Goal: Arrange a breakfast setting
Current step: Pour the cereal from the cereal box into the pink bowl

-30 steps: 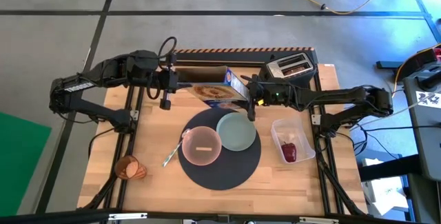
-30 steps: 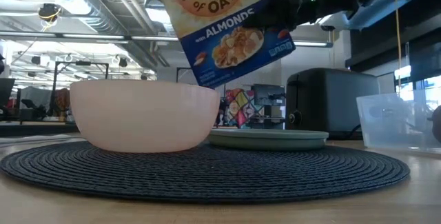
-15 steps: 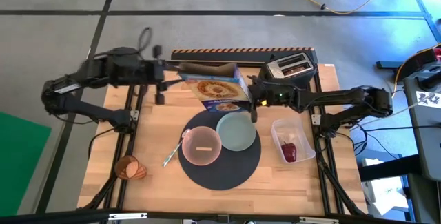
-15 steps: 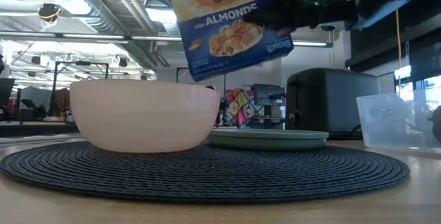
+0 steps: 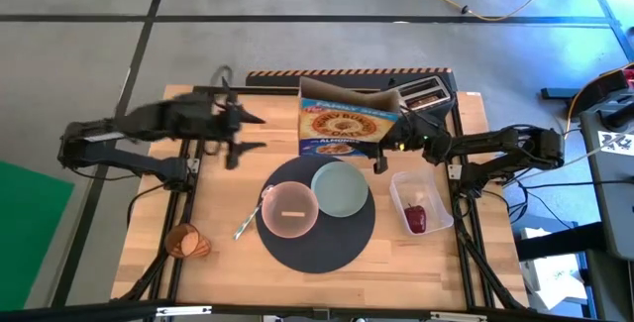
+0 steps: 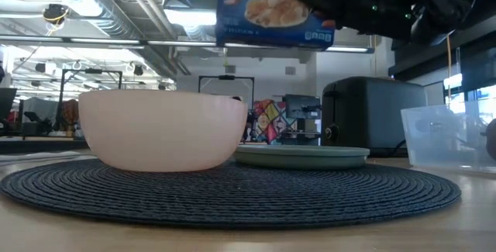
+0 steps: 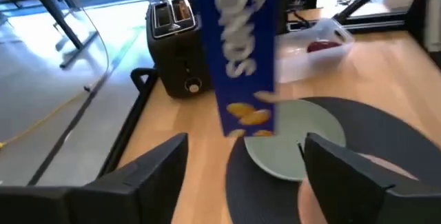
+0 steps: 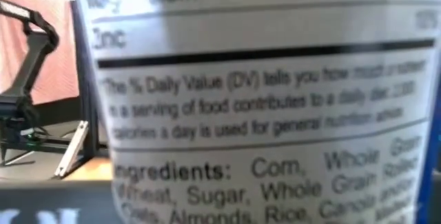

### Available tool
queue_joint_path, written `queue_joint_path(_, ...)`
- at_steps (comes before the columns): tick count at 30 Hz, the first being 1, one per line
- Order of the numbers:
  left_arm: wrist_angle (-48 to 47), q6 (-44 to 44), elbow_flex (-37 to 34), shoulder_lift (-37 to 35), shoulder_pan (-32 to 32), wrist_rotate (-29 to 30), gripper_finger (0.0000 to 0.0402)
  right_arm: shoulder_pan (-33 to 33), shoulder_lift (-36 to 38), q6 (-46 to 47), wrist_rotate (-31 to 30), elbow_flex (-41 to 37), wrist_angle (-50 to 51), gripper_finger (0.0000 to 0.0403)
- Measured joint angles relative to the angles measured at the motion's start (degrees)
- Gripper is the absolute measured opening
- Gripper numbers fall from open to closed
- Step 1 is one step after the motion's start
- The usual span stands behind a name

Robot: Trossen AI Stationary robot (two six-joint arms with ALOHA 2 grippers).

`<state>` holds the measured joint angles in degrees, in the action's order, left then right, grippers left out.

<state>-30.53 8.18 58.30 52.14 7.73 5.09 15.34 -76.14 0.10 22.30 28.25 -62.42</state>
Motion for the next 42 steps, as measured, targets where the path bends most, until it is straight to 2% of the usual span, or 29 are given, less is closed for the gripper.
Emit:
queue_joint_path(5,16.29,3.94,-8.12,3.75,0.01,0.24,0.0329,-0.85,0.0,-0.55,-2.07,0.02,0.08,0.0154)
queue_joint_path(10,24.85,4.86,-8.95,7.74,0.05,-0.41,0.0365,-0.77,0.0,-0.64,-3.71,0.02,0.81,0.0154)
queue_joint_path(13,28.49,5.32,-9.0,10.4,0.35,-3.17,0.0374,-0.79,0.0,-1.87,-3.77,0.02,0.94,0.0154)
queue_joint_path(17,32.95,5.67,-9.0,12.73,1.18,-1.93,0.0376,-0.72,0.07,-2.14,-4.35,0.0,0.78,0.0154)
queue_joint_path(24,38.17,2.97,-9.06,13.48,1.92,-1.27,0.0376,-0.75,0.15,-3.61,-4.94,0.1,2.36,0.0154)
queue_joint_path(28,38.3,2.89,-9.06,13.04,1.9,-1.03,0.0376,-0.77,0.13,-4.47,-4.95,0.13,2.58,0.0154)
queue_joint_path(33,36.28,2.87,-9.0,13.0,1.86,2.78,0.0376,-0.86,-0.13,-5.36,-4.3,0.04,3.04,0.0154)
queue_joint_path(42,40.37,2.85,-8.95,15.5,1.95,-4.13,0.0376,-0.84,-0.11,-6.31,-1.52,0.04,2.55,0.0154)
